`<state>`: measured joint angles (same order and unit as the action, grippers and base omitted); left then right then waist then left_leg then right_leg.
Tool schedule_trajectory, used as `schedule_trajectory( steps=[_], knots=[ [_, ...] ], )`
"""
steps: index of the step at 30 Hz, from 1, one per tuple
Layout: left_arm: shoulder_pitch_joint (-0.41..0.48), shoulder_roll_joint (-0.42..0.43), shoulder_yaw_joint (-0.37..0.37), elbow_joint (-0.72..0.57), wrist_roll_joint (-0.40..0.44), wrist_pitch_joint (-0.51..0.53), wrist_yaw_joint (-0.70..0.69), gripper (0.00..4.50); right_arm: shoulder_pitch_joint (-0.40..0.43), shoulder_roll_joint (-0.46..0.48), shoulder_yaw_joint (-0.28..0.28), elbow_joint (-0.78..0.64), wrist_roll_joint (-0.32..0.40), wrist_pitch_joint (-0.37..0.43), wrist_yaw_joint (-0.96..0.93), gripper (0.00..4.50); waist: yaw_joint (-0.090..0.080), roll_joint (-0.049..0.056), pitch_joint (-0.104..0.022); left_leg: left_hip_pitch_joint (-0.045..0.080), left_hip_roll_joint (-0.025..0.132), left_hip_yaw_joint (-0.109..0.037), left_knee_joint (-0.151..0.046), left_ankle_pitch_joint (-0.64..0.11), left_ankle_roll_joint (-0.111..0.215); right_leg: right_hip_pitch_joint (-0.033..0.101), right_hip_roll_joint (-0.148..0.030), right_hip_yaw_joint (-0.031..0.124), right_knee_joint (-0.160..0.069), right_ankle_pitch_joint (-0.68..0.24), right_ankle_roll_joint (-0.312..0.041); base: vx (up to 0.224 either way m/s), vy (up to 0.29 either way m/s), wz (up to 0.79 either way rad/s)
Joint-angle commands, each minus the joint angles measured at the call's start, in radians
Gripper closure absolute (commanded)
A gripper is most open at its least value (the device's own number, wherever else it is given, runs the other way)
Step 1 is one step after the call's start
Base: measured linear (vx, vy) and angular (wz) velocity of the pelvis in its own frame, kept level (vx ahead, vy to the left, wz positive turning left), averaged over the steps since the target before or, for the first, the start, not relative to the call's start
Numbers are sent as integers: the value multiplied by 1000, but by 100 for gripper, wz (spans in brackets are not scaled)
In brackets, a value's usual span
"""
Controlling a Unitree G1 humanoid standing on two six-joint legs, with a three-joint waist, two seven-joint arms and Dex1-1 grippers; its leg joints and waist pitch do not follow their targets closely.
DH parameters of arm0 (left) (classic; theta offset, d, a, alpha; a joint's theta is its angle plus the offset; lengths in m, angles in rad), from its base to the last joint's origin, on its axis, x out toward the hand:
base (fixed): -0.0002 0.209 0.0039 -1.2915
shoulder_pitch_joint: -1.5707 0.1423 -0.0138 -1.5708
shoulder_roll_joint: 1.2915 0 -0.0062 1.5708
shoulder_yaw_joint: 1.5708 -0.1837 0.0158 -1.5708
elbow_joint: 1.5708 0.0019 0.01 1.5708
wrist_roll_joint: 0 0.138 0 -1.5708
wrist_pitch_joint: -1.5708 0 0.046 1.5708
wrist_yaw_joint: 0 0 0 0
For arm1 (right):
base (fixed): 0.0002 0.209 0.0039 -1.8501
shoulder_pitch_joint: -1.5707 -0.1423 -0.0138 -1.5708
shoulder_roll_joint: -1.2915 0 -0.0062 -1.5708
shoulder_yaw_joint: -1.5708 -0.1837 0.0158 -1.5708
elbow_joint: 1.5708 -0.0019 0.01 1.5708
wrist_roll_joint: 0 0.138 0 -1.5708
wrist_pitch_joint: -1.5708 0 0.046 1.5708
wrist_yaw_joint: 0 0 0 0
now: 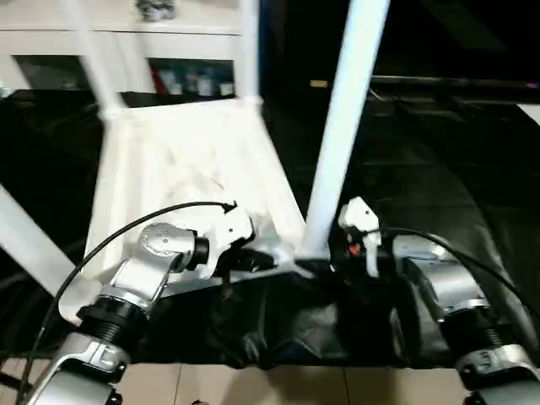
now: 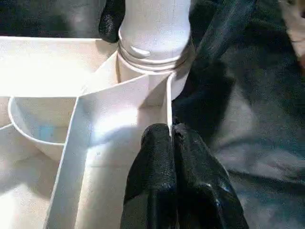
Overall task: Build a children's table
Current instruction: Rotate leg to tighten
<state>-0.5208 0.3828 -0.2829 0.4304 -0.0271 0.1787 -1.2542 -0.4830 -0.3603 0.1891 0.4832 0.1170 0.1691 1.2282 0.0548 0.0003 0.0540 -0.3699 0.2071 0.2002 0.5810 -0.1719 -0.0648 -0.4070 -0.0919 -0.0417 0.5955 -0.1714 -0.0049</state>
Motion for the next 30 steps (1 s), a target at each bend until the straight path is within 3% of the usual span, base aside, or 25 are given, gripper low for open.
schedule_trajectory(
  steps=[1, 4, 8, 15, 19, 21, 23, 30],
  knots=[
    [-17, -13, -17, -20, -25, -15, -23, 450, 9, 3, 55, -38, 24, 19, 80, 97, -3, 3, -66, 21, 24, -6, -65, -280, 31, 43, -31, 26, -63, -218, -241, 0, 0, 0],
    [-19, -13, -17, -15, -22, -11, -28, 450, 16, -3, 71, -45, 13, 11, 107, 99, 4, 5, -66, 24, 24, -6, -65, -279, 24, 39, -33, 28, -64, -220, -241, 0, 0, 0],
    [-18, -1, -16, -16, -18, -11, -43, 450, 17, -11, 114, -32, -19, -16, 142, 139, 4, 5, -68, 18, 22, -8, -65, -258, 24, 44, -34, 27, -61, -198, -238, 0, 0, 0],
    [-18, 12, -17, -9, -20, -14, -45, 450, 11, 3, 122, -26, -21, -26, 131, 184, 3, 8, -69, 17, 22, -8, -65, -258, 26, 46, -33, 26, -60, -196, -241, 0, 0, 0],
    [-14, 7, -4, -9, -16, -18, -20, 450, 27, 35, 89, -22, -9, -35, 62, 188, -3, 6, -67, 17, 21, -9, -67, -277, 19, 45, -33, 26, -63, -229, -233, 0, 0, 0],
    [-28, -28, 18, 17, -10, -22, 59, 450, 41, 107, 26, -6, 3, -34, -102, 189, -6, 7, -64, 21, 20, -7, -67, -299, 13, 39, -34, 28, -70, -271, -222, 0, 0, 0],
    [-36, -47, 27, 29, -4, -21, 106, 450, 41, 139, 0, 10, 0, -24, -186, 189, -15, 2, -63, 22, 17, -15, -71, -330, -10, 38, -35, 24, -78, -358, -190, 0, 0, 0],
    [-46, -141, 24, 21, 38, 32, 286, 450, 10, 290, -71, 114, -23, -3, -501, 190, -46, 3, -59, 16, 14, -25, -76, -388, -29, 32, -38, 21, -87, -457, -148, 0, 0, 0]
  ],
)
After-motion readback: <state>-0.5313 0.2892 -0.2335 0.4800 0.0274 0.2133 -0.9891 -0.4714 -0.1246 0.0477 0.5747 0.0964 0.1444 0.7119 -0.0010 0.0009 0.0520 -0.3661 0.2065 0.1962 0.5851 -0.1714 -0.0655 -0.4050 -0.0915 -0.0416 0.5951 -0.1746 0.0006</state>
